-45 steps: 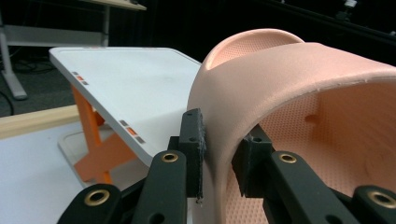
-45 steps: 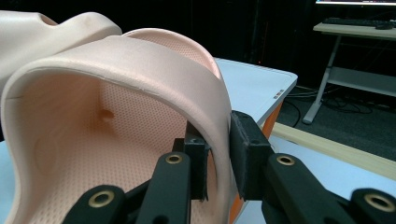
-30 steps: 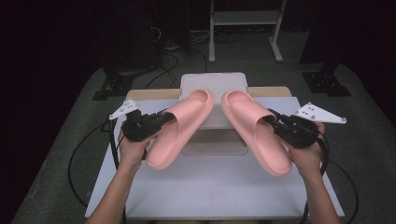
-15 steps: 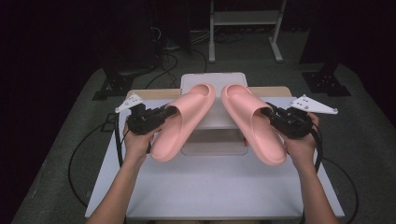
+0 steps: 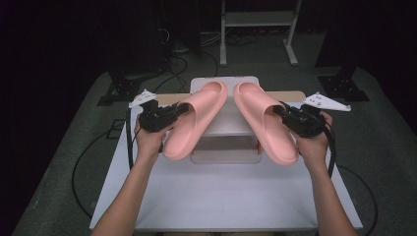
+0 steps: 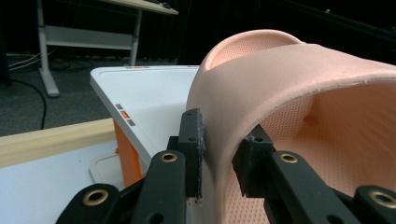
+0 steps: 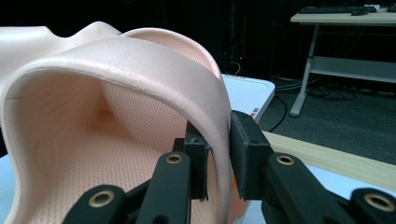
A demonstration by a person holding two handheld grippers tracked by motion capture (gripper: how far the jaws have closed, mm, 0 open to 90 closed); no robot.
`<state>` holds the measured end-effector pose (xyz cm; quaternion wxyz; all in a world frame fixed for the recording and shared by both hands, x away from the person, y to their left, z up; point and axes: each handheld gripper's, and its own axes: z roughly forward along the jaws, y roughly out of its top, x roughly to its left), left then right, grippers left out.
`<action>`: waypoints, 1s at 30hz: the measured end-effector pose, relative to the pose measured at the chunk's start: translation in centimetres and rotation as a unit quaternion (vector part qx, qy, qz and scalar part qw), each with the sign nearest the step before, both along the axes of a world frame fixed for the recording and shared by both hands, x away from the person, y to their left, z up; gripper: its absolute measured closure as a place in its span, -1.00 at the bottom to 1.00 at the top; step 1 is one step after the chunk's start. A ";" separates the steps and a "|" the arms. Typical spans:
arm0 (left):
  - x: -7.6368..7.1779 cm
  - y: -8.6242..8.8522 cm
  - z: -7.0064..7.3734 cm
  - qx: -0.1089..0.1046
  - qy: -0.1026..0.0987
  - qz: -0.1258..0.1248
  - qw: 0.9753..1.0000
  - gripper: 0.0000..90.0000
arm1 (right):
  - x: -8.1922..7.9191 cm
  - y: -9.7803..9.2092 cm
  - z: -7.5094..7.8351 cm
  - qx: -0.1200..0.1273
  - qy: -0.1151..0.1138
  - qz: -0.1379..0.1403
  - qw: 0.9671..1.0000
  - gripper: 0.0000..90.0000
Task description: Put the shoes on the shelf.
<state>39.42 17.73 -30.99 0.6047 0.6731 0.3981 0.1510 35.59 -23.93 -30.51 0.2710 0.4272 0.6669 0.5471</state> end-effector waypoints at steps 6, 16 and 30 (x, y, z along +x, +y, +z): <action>0.9 -0.2 -0.1 0.003 0.012 0.005 1.000 0.65 | 0.7 0.1 -0.1 -0.006 0.005 -0.006 1.000 0.71; 2.2 -0.9 0.2 0.020 0.020 0.010 1.000 0.64 | 1.8 0.3 0.0 -0.006 0.012 -0.011 1.000 0.70; 3.3 -1.8 0.4 0.028 0.027 0.019 0.999 0.63 | 3.1 1.0 0.1 -0.012 0.025 -0.022 0.999 0.70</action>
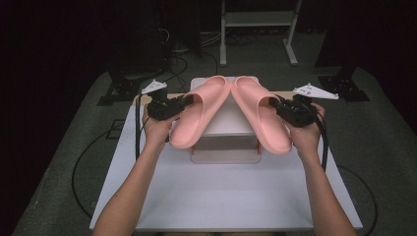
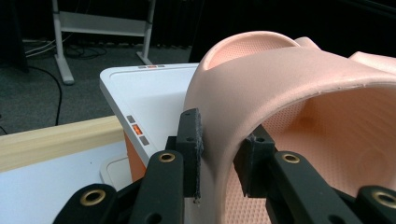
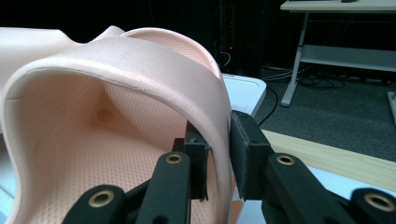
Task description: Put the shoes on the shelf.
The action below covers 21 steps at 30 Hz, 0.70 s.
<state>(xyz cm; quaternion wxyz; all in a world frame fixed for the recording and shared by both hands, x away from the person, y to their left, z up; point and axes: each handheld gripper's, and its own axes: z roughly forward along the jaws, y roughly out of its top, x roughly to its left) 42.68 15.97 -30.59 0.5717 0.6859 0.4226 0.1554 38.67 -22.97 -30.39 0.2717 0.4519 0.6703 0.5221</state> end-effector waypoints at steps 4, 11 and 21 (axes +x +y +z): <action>0.4 -0.1 0.1 -0.003 0.005 0.005 1.000 0.61 | 0.4 0.2 0.1 0.004 0.005 -0.006 1.000 0.70; 1.0 -0.1 0.5 0.003 0.005 0.014 1.000 0.60 | 1.2 0.7 0.4 0.000 0.009 -0.014 1.000 0.70; 1.5 -0.3 0.5 -0.001 0.012 0.020 1.000 0.55 | 2.0 1.1 0.8 -0.003 0.022 -0.021 1.000 0.69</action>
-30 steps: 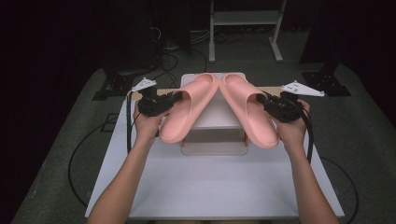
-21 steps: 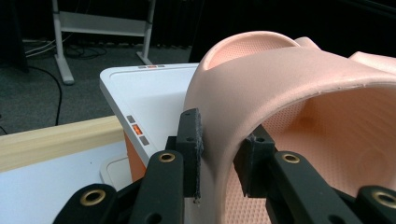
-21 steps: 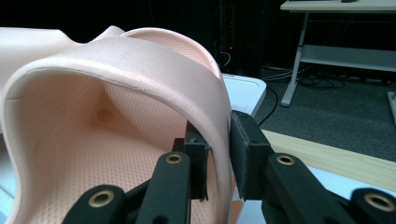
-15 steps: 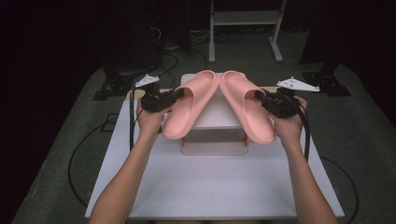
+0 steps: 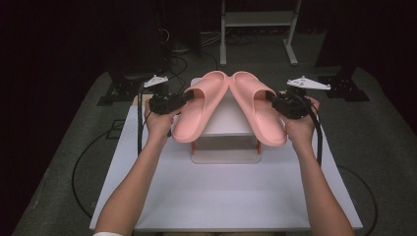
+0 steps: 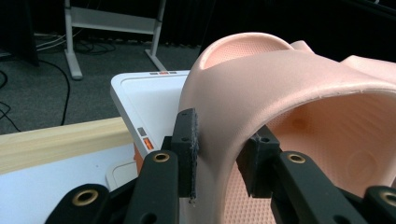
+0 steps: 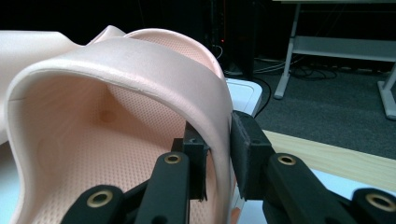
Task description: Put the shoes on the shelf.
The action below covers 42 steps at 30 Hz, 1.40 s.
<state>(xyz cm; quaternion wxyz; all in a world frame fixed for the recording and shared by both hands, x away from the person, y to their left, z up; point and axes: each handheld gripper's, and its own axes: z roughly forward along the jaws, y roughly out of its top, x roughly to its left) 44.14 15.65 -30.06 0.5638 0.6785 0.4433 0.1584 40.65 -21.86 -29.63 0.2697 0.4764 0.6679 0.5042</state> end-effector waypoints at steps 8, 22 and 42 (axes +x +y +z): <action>0.4 -0.4 0.1 0.000 -0.001 0.005 1.000 0.52 | 0.5 0.3 -0.2 0.013 0.009 -0.002 1.000 0.67; 1.0 -0.9 0.1 -0.012 0.006 0.018 1.000 0.48 | 1.3 1.2 0.1 0.020 0.014 -0.014 1.000 0.60; 1.7 -1.3 -0.1 -0.011 0.010 0.026 1.000 0.40 | 2.0 2.2 0.1 0.009 0.030 -0.021 0.999 0.55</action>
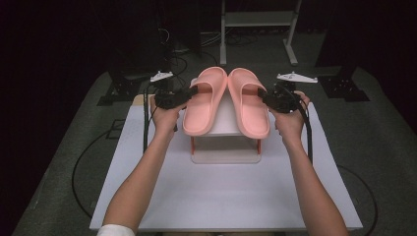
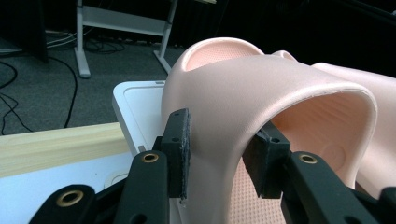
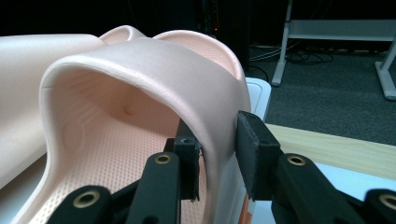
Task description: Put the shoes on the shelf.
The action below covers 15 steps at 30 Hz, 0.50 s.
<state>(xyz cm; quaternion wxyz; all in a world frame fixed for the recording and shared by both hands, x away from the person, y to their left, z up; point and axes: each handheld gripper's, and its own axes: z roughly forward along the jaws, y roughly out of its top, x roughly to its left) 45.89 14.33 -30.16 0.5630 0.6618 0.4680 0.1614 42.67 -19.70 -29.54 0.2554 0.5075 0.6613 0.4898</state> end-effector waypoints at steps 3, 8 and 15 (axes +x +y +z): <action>0.1 -0.2 -0.1 -0.004 0.002 0.002 1.000 0.40 | 0.1 0.2 0.0 -0.001 0.001 -0.001 1.000 0.53; 0.3 -0.5 -0.2 -0.002 0.005 0.001 1.000 0.38 | 0.4 0.4 -0.1 -0.005 0.002 -0.002 1.000 0.52; 0.5 -1.1 -0.5 0.000 0.006 -0.001 1.000 0.37 | 0.7 0.5 -0.3 -0.006 0.003 -0.003 1.000 0.51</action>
